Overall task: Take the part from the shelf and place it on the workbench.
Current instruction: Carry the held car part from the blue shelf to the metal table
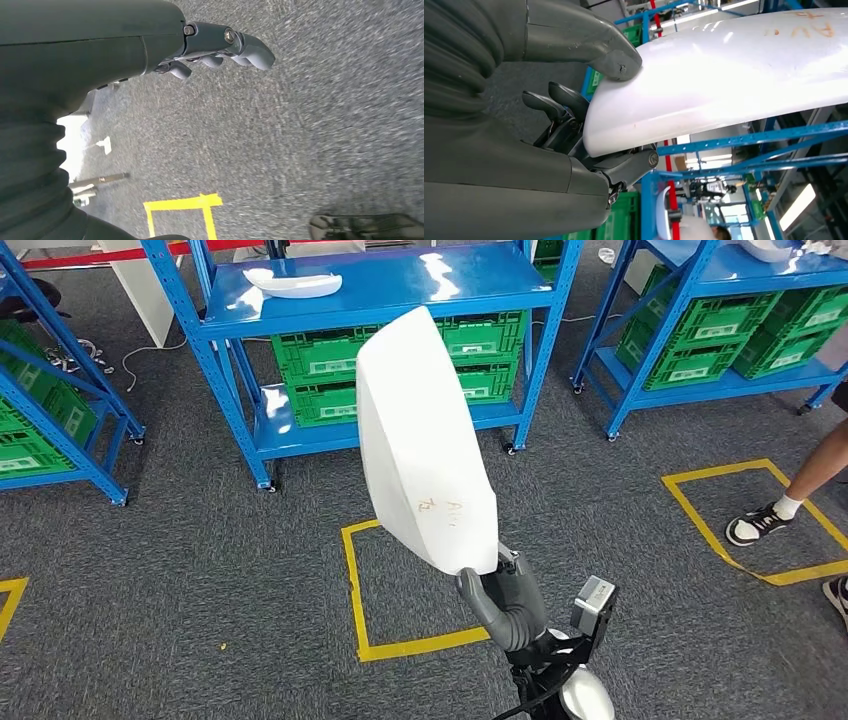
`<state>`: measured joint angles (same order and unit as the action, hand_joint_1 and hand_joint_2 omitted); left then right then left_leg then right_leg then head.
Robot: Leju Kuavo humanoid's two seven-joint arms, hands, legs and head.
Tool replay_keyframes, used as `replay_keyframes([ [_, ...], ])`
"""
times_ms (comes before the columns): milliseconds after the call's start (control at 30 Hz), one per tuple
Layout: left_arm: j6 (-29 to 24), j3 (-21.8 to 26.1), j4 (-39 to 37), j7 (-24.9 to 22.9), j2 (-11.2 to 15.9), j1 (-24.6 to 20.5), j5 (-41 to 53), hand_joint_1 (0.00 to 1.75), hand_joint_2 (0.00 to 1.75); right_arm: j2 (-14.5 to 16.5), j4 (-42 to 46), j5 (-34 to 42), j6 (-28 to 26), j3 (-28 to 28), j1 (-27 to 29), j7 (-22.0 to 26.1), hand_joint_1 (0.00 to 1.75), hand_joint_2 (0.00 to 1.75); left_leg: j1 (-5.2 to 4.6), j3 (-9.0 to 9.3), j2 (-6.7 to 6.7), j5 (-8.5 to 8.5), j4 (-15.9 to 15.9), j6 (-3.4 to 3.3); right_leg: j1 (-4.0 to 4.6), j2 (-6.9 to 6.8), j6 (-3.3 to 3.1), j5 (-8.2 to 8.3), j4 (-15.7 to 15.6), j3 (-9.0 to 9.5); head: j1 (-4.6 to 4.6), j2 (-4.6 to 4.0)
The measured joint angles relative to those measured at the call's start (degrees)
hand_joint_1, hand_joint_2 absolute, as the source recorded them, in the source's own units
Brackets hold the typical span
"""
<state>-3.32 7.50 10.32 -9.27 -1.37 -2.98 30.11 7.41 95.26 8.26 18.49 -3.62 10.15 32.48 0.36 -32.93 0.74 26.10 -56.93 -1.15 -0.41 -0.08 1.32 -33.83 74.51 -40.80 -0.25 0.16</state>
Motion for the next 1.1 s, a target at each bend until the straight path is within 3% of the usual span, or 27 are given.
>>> replay_keyframes([
  [33,0.2,0.0,0.0,-0.2,0.0,-0.3,0.4,0.00,1.75,0.0,0.3,-0.2,-0.2,0.4,0.4,0.0,1.75,1.75,0.00,-1.23,0.01,-0.74,-0.3,0.10,-0.01,0.00,-0.03,1.41,0.0,1.40,0.01,0.00],
  [67,0.4,-0.1,0.0,-0.5,0.0,-0.5,0.7,0.00,1.75,0.0,0.7,-0.5,-0.4,0.7,0.9,0.0,1.75,1.75,0.01,-2.45,0.00,-1.44,-0.7,0.25,-0.01,0.00,-0.14,3.04,-2.1,3.90,0.01,0.00],
  [100,0.6,-0.1,0.0,-0.9,0.0,-0.8,1.0,0.00,1.75,0.0,1.1,-0.9,-0.6,0.8,1.4,0.1,1.75,1.75,0.01,-3.48,-0.01,-2.06,-1.2,0.45,0.00,0.00,-0.36,3.63,-5.9,7.28,0.01,-0.01],
  [167,0.9,-0.1,0.1,-1.5,0.0,-1.2,1.2,0.00,1.75,0.0,2.0,-1.7,-0.7,0.9,2.1,0.4,1.75,1.75,-0.10,-4.77,-0.02,-3.10,-1.8,1.07,0.29,0.03,-1.00,2.09,-14.4,13.31,-0.02,-0.01],
  [200,1.0,-0.1,0.1,-1.6,0.0,-1.3,1.3,0.00,1.75,0.0,2.3,-2.0,-0.7,0.9,2.3,0.5,1.75,1.75,-0.13,-4.97,0.01,-3.63,-1.9,1.47,0.47,0.06,-1.39,1.06,-16.9,14.69,-0.03,-0.01],
  [233,1.0,-0.1,0.2,-1.7,0.1,-1.3,1.3,0.00,1.75,0.0,2.4,-2.1,-0.7,0.9,2.5,0.6,1.75,1.75,-0.12,-5.09,0.06,-4.18,-1.7,1.90,0.67,0.08,-1.83,0.83,-17.9,14.91,-0.05,-0.01],
  [300,1.0,-0.1,0.1,-1.8,0.3,-1.0,1.1,0.00,1.75,0.1,2.4,-2.2,-0.7,0.9,2.5,0.6,1.75,1.75,0.08,-5.45,0.06,-4.57,-1.6,2.66,0.56,-0.02,-2.82,2.17,-17.9,13.75,-0.09,-0.01],
  [333,1.0,-0.1,0.0,-1.7,0.4,-0.7,1.0,0.00,1.75,0.1,2.4,-2.2,-0.7,0.9,2.5,0.6,1.75,1.75,0.16,-5.95,-0.09,-3.10,-2.4,2.98,0.45,-0.07,-3.28,3.06,-18.1,13.01,-0.16,-0.01],
  [367,1.0,-0.1,0.0,-1.7,0.6,-0.5,0.9,0.00,1.75,0.2,2.3,-2.2,-0.7,0.9,2.4,0.6,1.75,1.75,0.23,-6.54,-0.26,-0.49,-4.2,3.28,0.30,-0.12,-3.62,4.01,-18.3,12.13,-0.25,-0.01],
  [433,1.0,-0.1,0.0,-1.6,0.8,0.0,0.9,0.00,1.75,0.2,2.3,-2.3,-0.7,0.7,2.3,1.0,1.75,1.75,0.29,-7.70,-0.50,6.18,-10.8,3.85,0.32,-0.16,-3.86,5.72,-18.2,10.11,-0.42,-0.01],
  [467,1.0,-0.1,-0.1,-1.5,1.0,0.1,1.0,0.00,1.75,0.2,2.2,-2.3,-0.7,0.6,2.3,1.2,1.75,1.75,0.31,-7.89,-0.52,7.89,-14.4,4.06,0.35,-0.25,-3.83,6.56,-18.2,9.07,-0.44,-0.01],
  [500,1.0,-0.1,-0.1,-1.4,1.1,0.1,1.2,0.00,1.75,0.2,2.0,-2.2,-0.7,0.4,2.3,1.4,1.75,1.75,0.31,-7.62,-0.52,8.03,-17.0,4.17,0.37,-0.39,-3.75,7.40,-18.0,7.98,-0.45,-0.01],
  [533,1.0,-0.1,-0.1,-1.3,1.2,0.1,1.3,0.00,1.75,0.2,1.8,-2.1,-0.6,0.2,2.3,1.5,1.75,1.75,0.32,-6.63,-0.53,6.80,-17.9,4.19,0.36,-0.53,-3.63,8.20,-17.9,6.89,-0.45,-0.01],
  [567,1.0,-0.1,-0.1,-1.0,1.3,0.1,1.4,0.00,1.75,0.2,1.5,-1.9,-0.7,0.0,2.2,1.7,1.75,1.75,0.34,-4.69,-0.53,5.06,-16.9,4.15,0.34,-0.64,-3.49,8.95,-17.6,5.80,-0.45,-0.01],
  [600,1.0,-0.1,-0.1,-0.7,1.4,0.2,1.3,0.00,1.75,0.1,1.1,-1.7,-0.7,-0.1,2.0,1.9,1.75,1.75,0.37,-1.69,-0.54,3.99,-13.8,4.06,0.32,-0.70,-3.30,9.63,-17.3,4.78,-0.45,-0.01],
  [667,1.0,-0.1,0.0,0.3,1.6,0.2,1.3,0.00,1.75,-0.1,0.3,-1.1,-0.7,-0.7,1.3,2.4,1.75,1.75,0.22,5.04,-0.64,5.22,-4.7,3.57,0.42,-0.74,-2.76,10.83,-16.6,3.26,-0.41,-0.01],
  [700,1.0,-0.1,0.0,0.7,1.7,0.2,1.3,0.00,1.75,-0.2,-0.1,-1.0,-0.7,-1.1,0.9,2.5,1.75,1.75,0.10,7.06,-0.69,6.35,-1.4,3.13,0.45,-0.76,-2.45,11.44,-16.5,2.92,-0.39,-0.01],
  [733,1.0,-0.1,0.0,1.1,1.8,0.2,1.3,0.00,1.75,-0.3,-0.6,-0.8,-0.7,-1.6,0.5,2.7,1.75,1.75,-0.09,7.83,-0.73,7.01,0.4,2.56,0.44,-0.78,-2.09,12.08,-16.6,2.74,-0.39,-0.01],
  [800,1.0,-0.1,-0.1,1.5,1.9,0.4,1.2,0.00,1.75,-0.6,-1.7,-0.5,-0.7,-2.6,-0.3,2.7,1.75,1.75,-0.13,6.89,-0.54,6.04,0.5,1.34,0.29,-0.68,-1.33,12.72,-16.8,2.44,-0.43,-0.01],
  [833,1.0,-0.1,-0.2,1.7,1.9,0.5,1.0,0.00,1.75,-0.7,-2.3,-0.3,-0.7,-3.0,-0.7,2.6,1.75,1.75,-0.10,6.23,-0.38,5.31,0.5,0.76,0.21,-0.55,-0.93,11.55,-16.0,1.99,-0.41,-0.01],
  [900,0.9,0.0,-0.2,2.1,2.0,0.7,0.5,0.00,1.75,-1.0,-3.5,0.0,-0.7,-3.7,-1.5,2.2,1.75,1.75,0.01,4.43,-0.09,3.68,0.5,0.01,0.06,-0.32,-0.28,5.86,-11.0,0.39,-0.32,-0.01],
  [933,0.8,0.1,-0.2,2.3,2.1,0.8,0.2,0.00,1.75,-1.1,-4.0,0.0,-0.7,-4.2,-2.0,2.0,1.75,1.75,-0.02,3.46,-0.06,2.87,0.5,-0.15,0.04,-0.28,-0.06,2.71,-7.3,-0.45,-0.28,-0.01],
  [967,0.7,0.2,-0.2,2.6,2.1,0.9,-0.2,0.00,1.75,-1.2,-4.5,0.0,-0.6,-4.6,-2.5,1.9,1.75,1.75,-0.07,2.41,-0.03,2.03,0.3,-0.19,0.01,-0.26,0.07,0.59,-3.5,-1.01,-0.27,-0.01],
  [1000,0.6,0.4,-0.3,2.7,2.1,1.0,-0.4,0.00,1.75,-1.4,-5.0,0.1,-0.6,-5.0,-2.9,1.7,1.75,1.75,-0.11,1.30,-0.02,1.21,0.1,-0.17,0.01,-0.24,0.11,0.02,-0.8,-0.96,-0.27,-0.01],
  [1033,0.5,0.5,-0.3,2.8,2.1,1.0,-0.6,0.00,1.75,-1.5,-5.4,0.1,-0.6,-5.4,-3.3,1.6,1.75,1.75,-0.14,0.15,-0.02,0.43,-0.2,-0.11,0.02,-0.23,0.06,0.81,0.3,-0.04,-0.27,-0.01],
  [1067,0.4,0.6,-0.3,2.8,2.1,1.1,-0.7,0.00,1.75,-1.6,-5.7,0.1,-0.6,-5.8,-3.5,1.4,1.75,1.75,-0.15,-1.07,-0.02,-0.27,-0.6,-0.02,0.06,-0.21,-0.09,2.36,-0.6,1.95,-0.27,0.00],
  [1100,0.4,0.6,-0.3,2.7,2.1,1.1,-0.8,0.00,1.75,-1.6,-6.0,0.2,-0.6,-6.1,-3.6,1.3,1.75,1.75,-0.17,-2.19,-0.04,-0.89,-1.0,0.11,0.13,-0.20,-0.35,3.69,-3.5,4.93,-0.27,0.00],
])
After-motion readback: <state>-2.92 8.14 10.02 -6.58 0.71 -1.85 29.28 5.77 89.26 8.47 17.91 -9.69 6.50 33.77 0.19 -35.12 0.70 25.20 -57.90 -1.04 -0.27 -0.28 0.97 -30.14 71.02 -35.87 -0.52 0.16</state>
